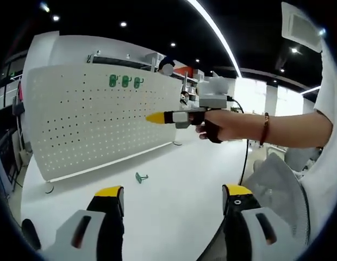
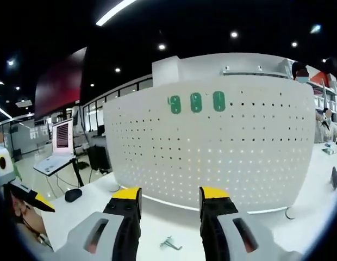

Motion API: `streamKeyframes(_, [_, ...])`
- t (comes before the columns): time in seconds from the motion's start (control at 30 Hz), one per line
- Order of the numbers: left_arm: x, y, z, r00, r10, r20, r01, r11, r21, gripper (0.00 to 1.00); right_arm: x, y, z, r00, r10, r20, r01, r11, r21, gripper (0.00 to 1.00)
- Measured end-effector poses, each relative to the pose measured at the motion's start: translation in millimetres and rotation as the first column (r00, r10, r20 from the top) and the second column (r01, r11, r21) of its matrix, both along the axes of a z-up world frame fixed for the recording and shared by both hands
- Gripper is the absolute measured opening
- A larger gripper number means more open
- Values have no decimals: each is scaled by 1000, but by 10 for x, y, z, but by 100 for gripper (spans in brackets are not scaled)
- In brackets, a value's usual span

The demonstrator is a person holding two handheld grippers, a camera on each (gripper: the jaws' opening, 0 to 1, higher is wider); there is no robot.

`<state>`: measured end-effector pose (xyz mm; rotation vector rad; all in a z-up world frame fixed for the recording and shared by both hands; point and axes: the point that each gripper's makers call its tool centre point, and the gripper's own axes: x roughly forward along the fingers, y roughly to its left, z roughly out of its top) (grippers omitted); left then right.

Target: Insert the hook assembly into the mounting plate slot until the hook locks in place.

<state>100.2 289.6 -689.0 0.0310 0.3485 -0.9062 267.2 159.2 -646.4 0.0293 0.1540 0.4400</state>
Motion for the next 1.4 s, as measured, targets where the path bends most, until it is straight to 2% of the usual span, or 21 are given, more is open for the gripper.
streamKeyframes(0.23, [-32, -53, -106, 1000, -11, -29, 12, 1000, 9, 75, -68, -61, -155, 999, -3, -38, 3, 1000, 5, 43])
streamKeyframes(0.57, [-22, -108, -136, 999, -23, -44, 24, 999, 24, 74, -112, -105, -281, 998, -8, -60, 9, 1000, 21, 41])
streamKeyframes(0.93, [10, -200, -168, 998, -23, -54, 25, 999, 34, 69, -175, -176, -374, 997, -30, -72, 34, 998, 47, 40])
streamKeyframes(1.4, [95, -306, -300, 996, -36, -86, 42, 997, 61, 68, -252, -307, -500, 994, -54, -94, 61, 996, 69, 39])
